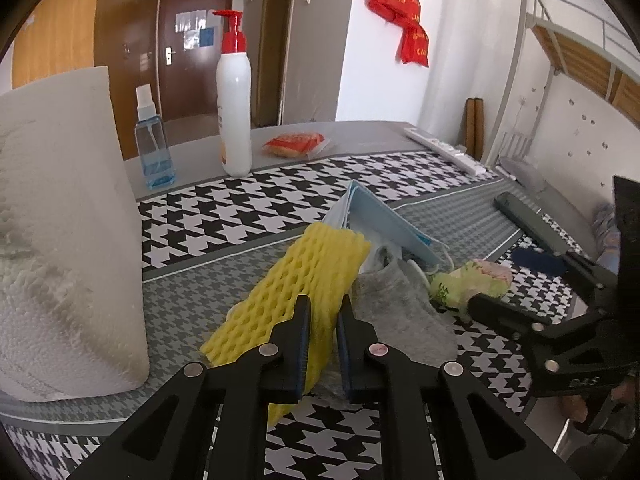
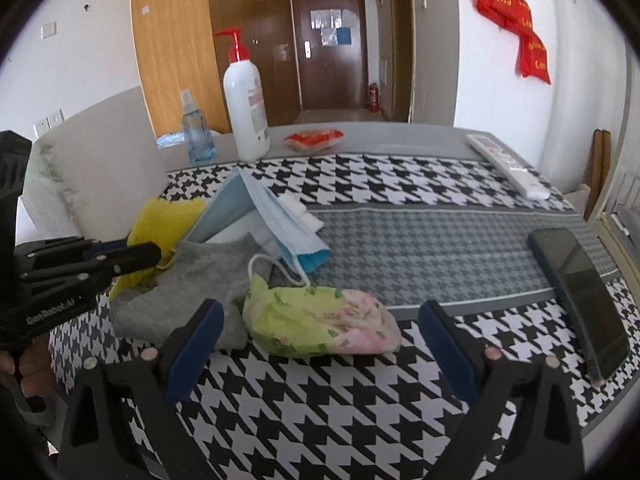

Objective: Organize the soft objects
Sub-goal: 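Lift the yellow sponge with the left gripper while the right gripper grasps the floral wipe pack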

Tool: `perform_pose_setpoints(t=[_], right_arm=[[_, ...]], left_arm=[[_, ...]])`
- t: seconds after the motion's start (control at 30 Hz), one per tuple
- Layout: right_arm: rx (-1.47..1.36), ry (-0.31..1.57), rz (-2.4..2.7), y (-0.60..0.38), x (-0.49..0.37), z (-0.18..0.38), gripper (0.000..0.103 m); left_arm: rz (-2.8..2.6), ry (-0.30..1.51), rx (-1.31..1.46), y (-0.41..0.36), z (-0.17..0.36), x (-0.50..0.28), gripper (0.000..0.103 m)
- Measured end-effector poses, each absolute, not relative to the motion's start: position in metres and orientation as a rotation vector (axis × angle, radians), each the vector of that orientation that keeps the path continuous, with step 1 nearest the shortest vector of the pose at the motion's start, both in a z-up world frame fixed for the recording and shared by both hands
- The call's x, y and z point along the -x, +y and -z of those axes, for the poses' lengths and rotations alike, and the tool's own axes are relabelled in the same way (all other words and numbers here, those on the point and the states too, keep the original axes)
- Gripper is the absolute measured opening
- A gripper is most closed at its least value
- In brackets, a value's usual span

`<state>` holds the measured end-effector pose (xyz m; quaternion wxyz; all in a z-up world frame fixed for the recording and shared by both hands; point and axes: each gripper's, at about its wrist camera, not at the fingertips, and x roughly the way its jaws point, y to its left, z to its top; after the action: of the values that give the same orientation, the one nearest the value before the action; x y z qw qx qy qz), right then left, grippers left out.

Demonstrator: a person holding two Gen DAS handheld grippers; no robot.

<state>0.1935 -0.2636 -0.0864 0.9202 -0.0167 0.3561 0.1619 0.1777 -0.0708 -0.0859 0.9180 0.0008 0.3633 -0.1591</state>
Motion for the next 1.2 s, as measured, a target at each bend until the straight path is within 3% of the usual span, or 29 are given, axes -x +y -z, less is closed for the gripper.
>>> perform_pose_setpoints(t=[0.13, 0.6, 0.67, 0.7, 0.8, 1.2], right_arm=[[0.036, 0.783, -0.329, -0.262, -0.2, 0.092, 0.087], [0.032, 0.833, -0.347, -0.261, -0.205, 0.097, 0.085], [0.041, 0.829, -0.345, -0.261, -0.205, 0.096, 0.082], [0.042, 0.825, -0.349, -0.261, -0.204, 0.096, 0.076], [0.034, 0.819, -0.345, -0.262, -0.201, 0.095, 0.073], [-0.026, 0.73, -0.302, -0.278, -0.173, 0.064, 0.072]], left_arm=[[0.332, 0.728, 0.009, -0.068, 0.083, -0.175, 0.013], [0.355, 0.695, 0.019, -0.067, 0.077, -0.169, 0.013], [0.356, 0.691, 0.019, -0.067, 0.076, -0.168, 0.013], [0.357, 0.691, 0.021, -0.067, 0.075, -0.168, 0.013], [0.352, 0.685, 0.019, -0.066, 0.073, -0.166, 0.013], [0.349, 0.62, 0.002, -0.061, 0.05, -0.145, 0.013]])
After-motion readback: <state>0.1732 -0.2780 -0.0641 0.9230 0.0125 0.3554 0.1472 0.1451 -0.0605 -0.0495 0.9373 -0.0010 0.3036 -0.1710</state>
